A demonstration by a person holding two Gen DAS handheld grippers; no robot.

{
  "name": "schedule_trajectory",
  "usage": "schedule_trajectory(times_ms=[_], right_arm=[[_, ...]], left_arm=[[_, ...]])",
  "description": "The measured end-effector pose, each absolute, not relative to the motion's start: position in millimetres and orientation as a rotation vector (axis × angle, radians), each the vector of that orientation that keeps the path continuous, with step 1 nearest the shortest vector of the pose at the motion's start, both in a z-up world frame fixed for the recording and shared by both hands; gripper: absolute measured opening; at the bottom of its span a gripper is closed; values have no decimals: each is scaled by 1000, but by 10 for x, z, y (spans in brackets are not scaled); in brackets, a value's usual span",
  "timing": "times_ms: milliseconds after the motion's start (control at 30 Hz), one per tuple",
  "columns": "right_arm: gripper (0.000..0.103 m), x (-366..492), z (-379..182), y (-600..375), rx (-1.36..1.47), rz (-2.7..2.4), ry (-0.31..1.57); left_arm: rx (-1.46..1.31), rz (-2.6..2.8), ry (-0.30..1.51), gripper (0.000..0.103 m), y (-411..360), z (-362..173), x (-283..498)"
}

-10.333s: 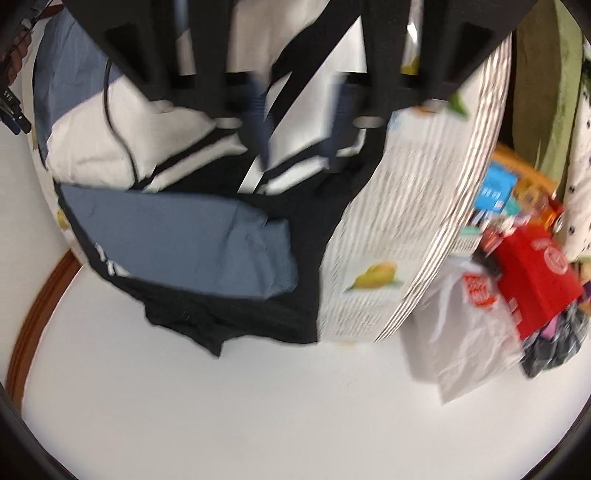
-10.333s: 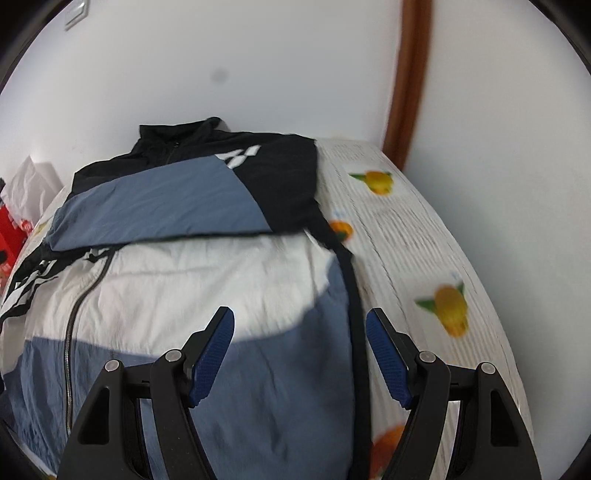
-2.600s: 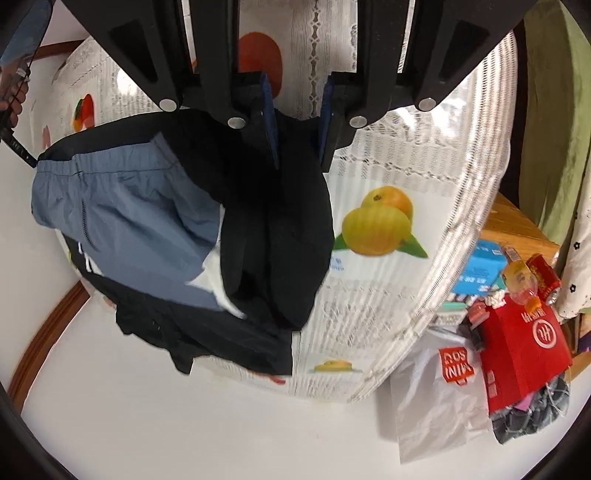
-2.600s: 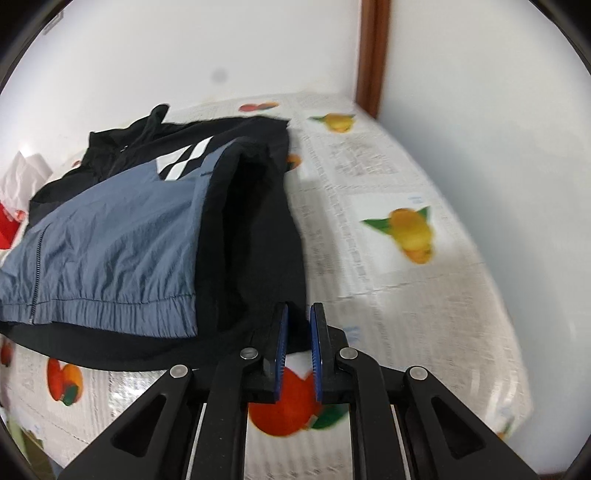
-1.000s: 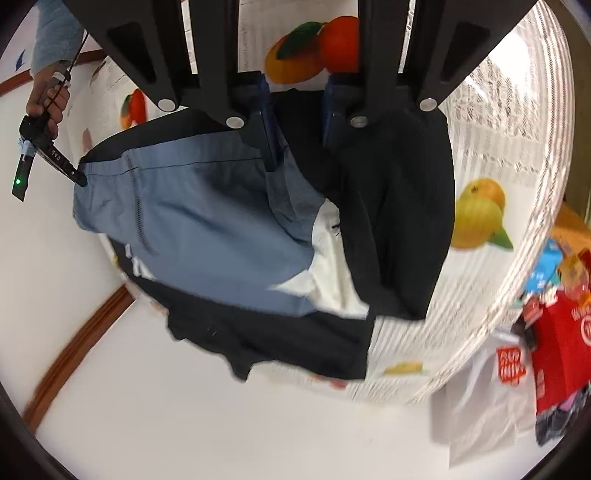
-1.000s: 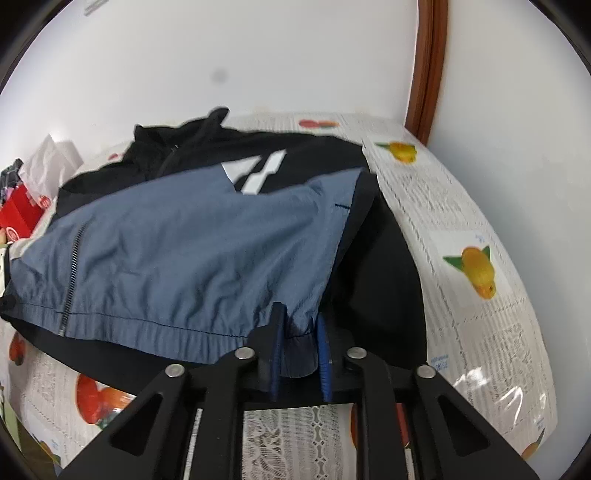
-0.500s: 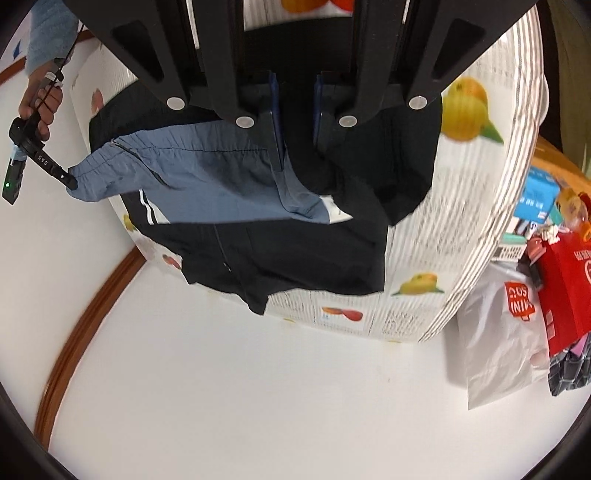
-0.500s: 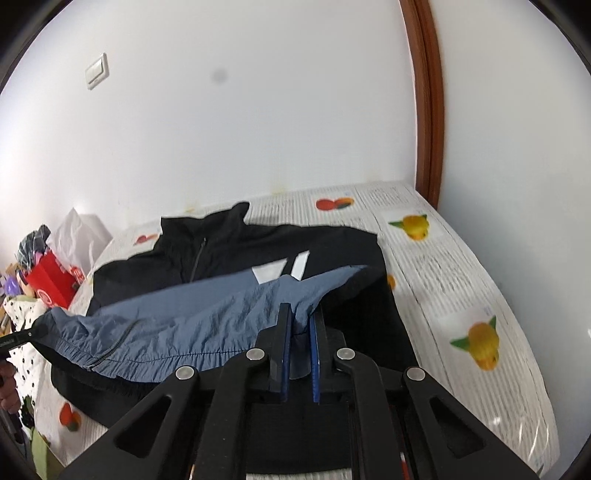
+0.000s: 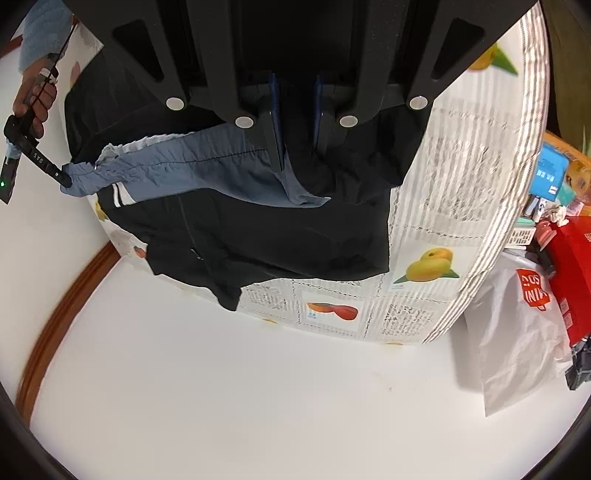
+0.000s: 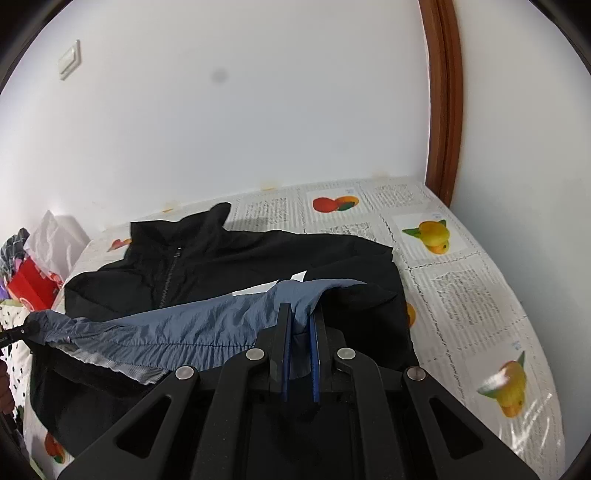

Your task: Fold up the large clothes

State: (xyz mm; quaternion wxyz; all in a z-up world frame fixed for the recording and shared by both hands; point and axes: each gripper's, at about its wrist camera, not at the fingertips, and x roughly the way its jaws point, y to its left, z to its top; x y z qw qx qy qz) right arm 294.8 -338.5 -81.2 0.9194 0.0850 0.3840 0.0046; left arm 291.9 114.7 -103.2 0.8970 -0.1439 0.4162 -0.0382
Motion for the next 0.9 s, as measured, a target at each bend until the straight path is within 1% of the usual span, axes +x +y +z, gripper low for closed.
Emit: schedule_trajectory(times_ms=[67, 200, 233, 333, 433, 467, 500, 533, 567, 633, 767, 900], right_arm=[[9, 3042, -882, -3391, 177, 5, 797], [11, 3217, -1003, -3385, 186, -4, 817], [13, 3249, -1023, -3385, 187, -7, 819], [18, 3369, -1074, -3406, 199, -22, 824], [20, 3422, -1005, -3415, 201, -37, 817], [20, 3414, -951, -3403, 188, -43, 806], [20, 3366, -854, -3386, 174, -38, 777], [23, 3307, -765, -3378, 170, -30, 743], [29, 3265, -706, -3370, 169, -25, 723], [35, 3150, -553, -3337, 158, -1, 680], [37, 3003, -482, -3175, 89, 60, 671], [37, 3108, -741, -2987, -16, 78, 746]], left_arm=[[-301, -73, 877, 16, 1152, -1089, 3030], [-314, -60, 892, 16, 1177, -1158, 3216], [-318, -59, 898, 16, 1180, -1164, 3258], [-324, -77, 905, 25, 1179, -1143, 3339], [-316, -169, 814, 45, 1122, -976, 3248], [-294, -174, 782, 56, 1093, -901, 3201], [-276, -178, 756, 57, 1071, -841, 3159], [-261, -180, 736, 57, 1052, -788, 3123], [-250, -184, 719, 57, 1039, -738, 3085], [-245, -182, 711, 59, 1033, -690, 3054], [-201, -140, 740, 59, 990, -758, 3040], [-162, -49, 808, 59, 1009, -975, 3155]])
